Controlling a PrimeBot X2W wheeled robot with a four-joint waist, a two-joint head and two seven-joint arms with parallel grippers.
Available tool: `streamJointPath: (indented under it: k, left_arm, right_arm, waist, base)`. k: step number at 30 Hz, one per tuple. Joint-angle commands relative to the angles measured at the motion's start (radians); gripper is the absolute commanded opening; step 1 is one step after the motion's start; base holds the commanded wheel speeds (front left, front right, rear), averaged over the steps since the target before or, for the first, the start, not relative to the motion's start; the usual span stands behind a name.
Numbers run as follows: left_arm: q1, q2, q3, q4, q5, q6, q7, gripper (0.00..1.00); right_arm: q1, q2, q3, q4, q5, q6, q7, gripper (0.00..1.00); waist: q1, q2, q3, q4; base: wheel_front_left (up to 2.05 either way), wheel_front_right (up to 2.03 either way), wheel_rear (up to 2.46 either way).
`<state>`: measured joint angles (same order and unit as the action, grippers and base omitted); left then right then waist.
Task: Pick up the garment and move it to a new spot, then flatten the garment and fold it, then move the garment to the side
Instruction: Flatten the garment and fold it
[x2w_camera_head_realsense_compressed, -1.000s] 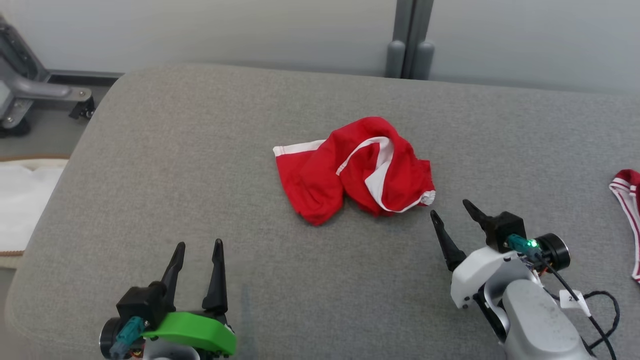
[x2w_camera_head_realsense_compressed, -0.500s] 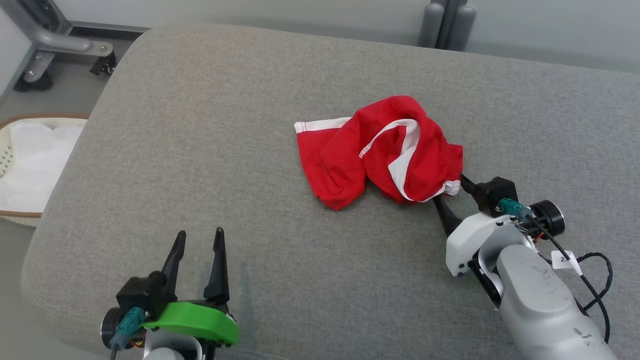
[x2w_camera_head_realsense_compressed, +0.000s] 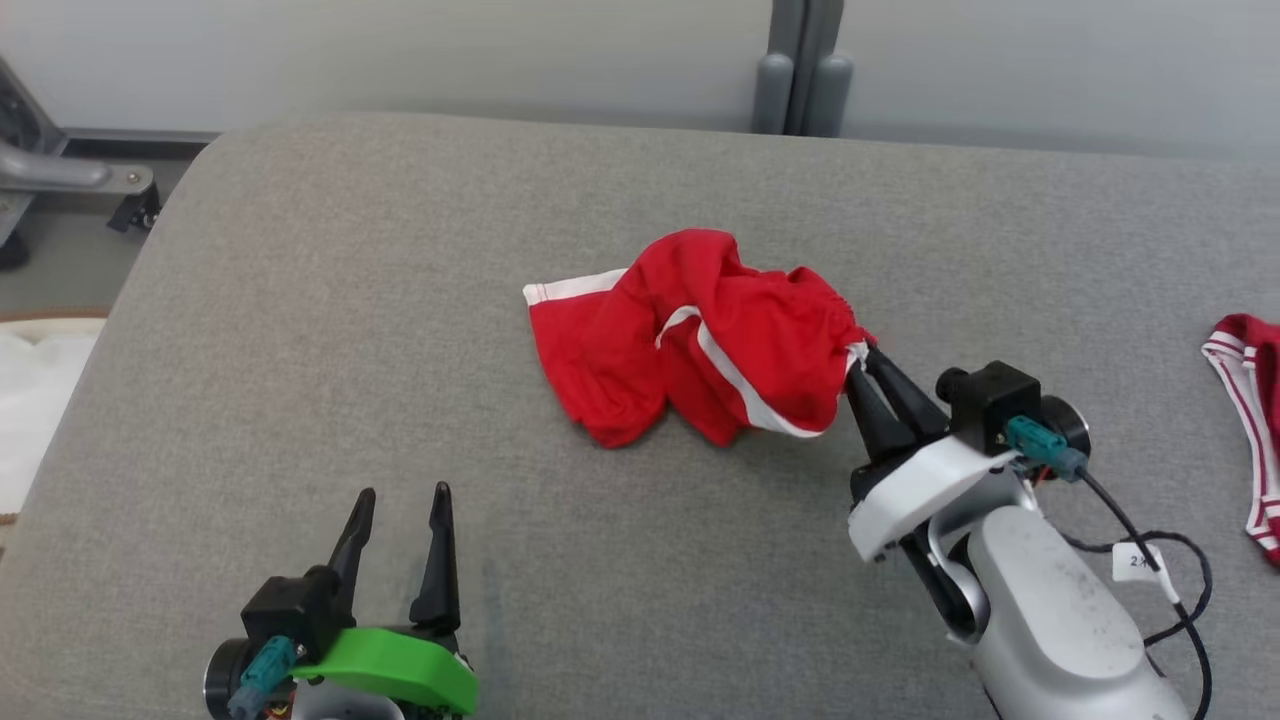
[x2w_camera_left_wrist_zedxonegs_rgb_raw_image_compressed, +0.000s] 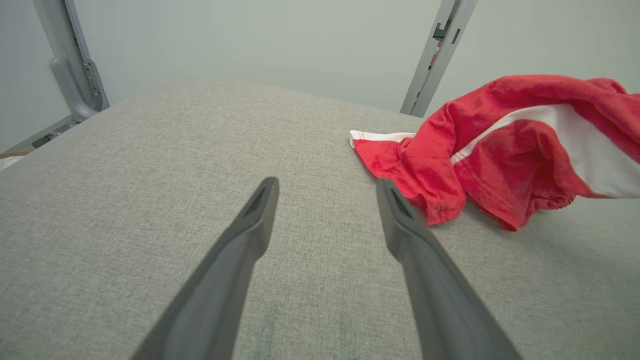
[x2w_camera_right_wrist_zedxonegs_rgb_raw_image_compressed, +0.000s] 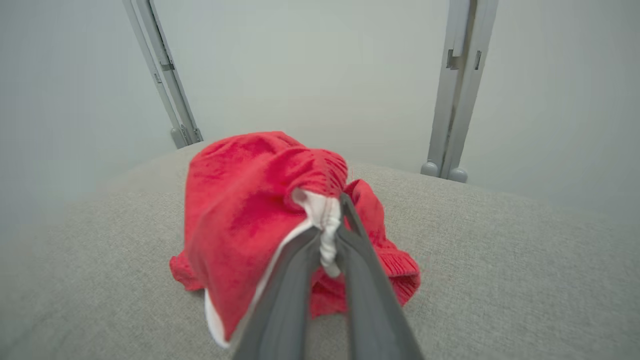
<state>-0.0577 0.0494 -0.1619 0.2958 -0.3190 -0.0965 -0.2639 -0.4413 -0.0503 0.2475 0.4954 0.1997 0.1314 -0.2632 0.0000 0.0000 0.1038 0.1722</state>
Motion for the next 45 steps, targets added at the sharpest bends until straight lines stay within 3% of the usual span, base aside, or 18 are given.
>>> streamJointPath:
  k: [1, 9, 14, 23, 33, 36, 37, 38, 40, 41, 45]
  left_arm:
    - [0.014, 0.003, 0.000, 0.001, 0.003, -0.003, 0.000, 1.00]
    - [0.040, 0.003, 0.006, 0.004, 0.007, -0.004, 0.000, 1.00]
    - [0.048, 0.003, 0.007, 0.001, 0.005, -0.007, 0.000, 1.00]
    - [0.041, 0.003, -0.022, -0.002, -0.011, -0.003, 0.000, 1.00]
    - [0.010, 0.003, -0.037, -0.003, -0.016, -0.001, 0.000, 1.00]
    - [0.001, 0.003, -0.045, 0.001, -0.013, -0.004, 0.000, 1.00]
    - [-0.001, 0.003, -0.047, 0.002, -0.011, -0.005, 0.000, 1.00]
    - [-0.002, 0.003, -0.049, 0.003, -0.012, -0.005, 0.000, 1.00]
    - [-0.005, 0.003, -0.052, 0.008, -0.011, -0.007, 0.000, 1.00]
    - [-0.008, 0.003, -0.054, 0.009, -0.011, -0.008, 0.000, 1.00]
    - [-0.013, 0.003, -0.065, 0.010, -0.011, -0.010, 0.000, 1.00]
  right_arm:
    - [0.031, -0.002, 0.019, -0.025, 0.034, -0.002, -0.002, 0.00]
    - [0.103, -0.002, 0.135, -0.190, 0.157, -0.002, 0.005, 0.00]
    - [0.136, -0.002, 0.134, -0.257, 0.160, -0.002, 0.044, 0.00]
    - [0.214, -0.003, -0.036, -0.159, 0.034, -0.002, 0.108, 0.00]
    - [0.206, -0.002, -0.225, -0.002, -0.033, -0.002, 0.071, 0.00]
    - [0.201, -0.002, -0.263, 0.040, -0.100, -0.002, 0.052, 0.00]
    - [0.199, -0.002, -0.278, 0.053, -0.117, -0.002, 0.044, 0.04]
    - [0.198, -0.002, -0.288, 0.063, -0.120, -0.002, 0.038, 0.20]
    - [0.198, -0.002, -0.299, 0.079, -0.126, -0.002, 0.027, 0.78]
    - [0.199, -0.002, -0.307, 0.086, -0.131, -0.002, 0.021, 1.00]
    - [0.216, -0.002, -0.331, 0.100, -0.143, -0.002, 0.006, 1.00]
  waist:
    - [0.0000, 0.0000, -0.050, -0.047]
    - [0.0000, 0.0000, -0.107, -0.101]
    - [0.0000, 0.0000, -0.114, -0.113]
    - [0.0000, 0.0000, -0.089, -0.107]
    - [0.0000, 0.0000, -0.039, -0.108]
    - [0.0000, 0.0000, -0.029, -0.109]
    - [0.0000, 0.0000, -0.026, -0.110]
    - [0.0000, 0.0000, -0.025, -0.110]
    - [0.0000, 0.0000, -0.024, -0.112]
    - [0.0000, 0.0000, -0.024, -0.114]
    - [0.0000, 0.0000, -0.029, -0.125]
  base:
    - [0.00, 0.00, 0.00]
    - [0.00, 0.00, 0.00]
    - [0.00, 0.00, 0.00]
    - [0.00, 0.00, 0.00]
    - [0.00, 0.00, 0.00]
    - [0.00, 0.00, 0.00]
    - [0.00, 0.00, 0.00]
    - [0.00, 0.00, 0.00]
    - [0.00, 0.00, 0.00]
    - [0.00, 0.00, 0.00]
    - [0.00, 0.00, 0.00]
